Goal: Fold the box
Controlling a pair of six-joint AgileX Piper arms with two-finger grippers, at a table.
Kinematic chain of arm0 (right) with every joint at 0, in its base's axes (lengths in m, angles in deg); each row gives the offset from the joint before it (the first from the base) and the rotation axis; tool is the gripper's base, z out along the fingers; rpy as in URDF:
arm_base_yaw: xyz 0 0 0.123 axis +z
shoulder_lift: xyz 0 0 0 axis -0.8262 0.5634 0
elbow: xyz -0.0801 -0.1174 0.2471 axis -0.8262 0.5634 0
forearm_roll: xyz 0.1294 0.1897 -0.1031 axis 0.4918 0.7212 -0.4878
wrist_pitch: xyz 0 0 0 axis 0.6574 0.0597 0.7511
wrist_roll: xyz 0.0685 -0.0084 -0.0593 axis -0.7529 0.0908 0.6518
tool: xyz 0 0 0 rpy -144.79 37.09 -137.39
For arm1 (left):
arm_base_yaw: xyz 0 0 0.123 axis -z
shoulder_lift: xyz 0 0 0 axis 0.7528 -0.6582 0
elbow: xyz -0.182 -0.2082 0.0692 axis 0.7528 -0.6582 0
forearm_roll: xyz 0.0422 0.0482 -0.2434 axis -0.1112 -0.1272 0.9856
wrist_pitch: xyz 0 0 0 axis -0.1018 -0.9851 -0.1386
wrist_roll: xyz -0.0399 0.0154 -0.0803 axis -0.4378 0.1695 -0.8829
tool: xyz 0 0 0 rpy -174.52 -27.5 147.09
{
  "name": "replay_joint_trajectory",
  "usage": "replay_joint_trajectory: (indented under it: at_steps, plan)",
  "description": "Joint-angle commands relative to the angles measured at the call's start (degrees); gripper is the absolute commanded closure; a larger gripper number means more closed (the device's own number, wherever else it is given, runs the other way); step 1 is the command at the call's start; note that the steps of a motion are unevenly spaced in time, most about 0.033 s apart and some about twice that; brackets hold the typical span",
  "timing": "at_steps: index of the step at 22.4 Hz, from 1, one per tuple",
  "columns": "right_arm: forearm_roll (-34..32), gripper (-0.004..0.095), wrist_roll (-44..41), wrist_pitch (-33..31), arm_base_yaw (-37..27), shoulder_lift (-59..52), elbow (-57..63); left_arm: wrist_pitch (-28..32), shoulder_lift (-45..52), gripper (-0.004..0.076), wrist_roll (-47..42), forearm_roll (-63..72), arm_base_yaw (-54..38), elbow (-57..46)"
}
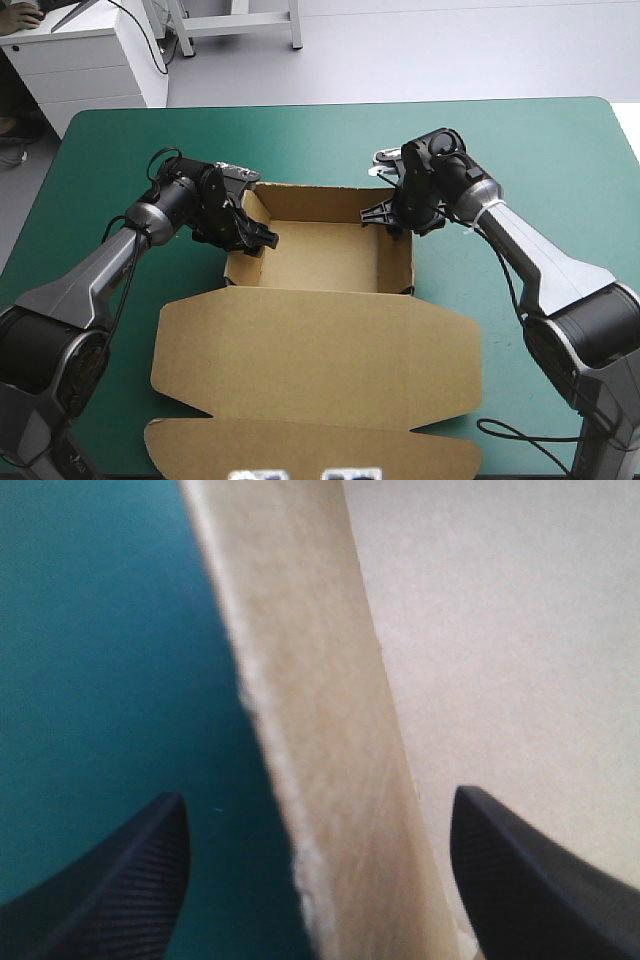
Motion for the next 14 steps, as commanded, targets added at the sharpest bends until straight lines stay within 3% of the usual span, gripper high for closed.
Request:
replay_joint_trajectory:
  at_steps: [1,7,10,11,14]
  plan:
    - [0.46,0.0458,0.13,-0.97,-0.03,-3.79,-4.87,-2.63,3.50,0.0191,0.02,-1.95,0.22,5.30]
    - [0.34,0.0462,4.58,-0.97,-0.03,-7.00,-10.09,-14.17,4.80,0.0195,0.02,-1.95,0.22,17.07]
    - [0.34,0.0494,5.51,-0.97,-0.03,-10.44,-10.71,-14.02,9.21,0.0213,0.15,-1.28,0.22,21.63]
    - [0.11,0.0502,5.51,-0.97,-0.14,-11.40,-10.71,-14.02,10.95,0.0234,0.15,-1.17,0.22,22.31]
    - [-0.14,0.0504,3.57,-0.97,-0.14,-12.63,-10.36,-14.02,19.18,0.0431,-0.05,0.27,0.22,22.21]
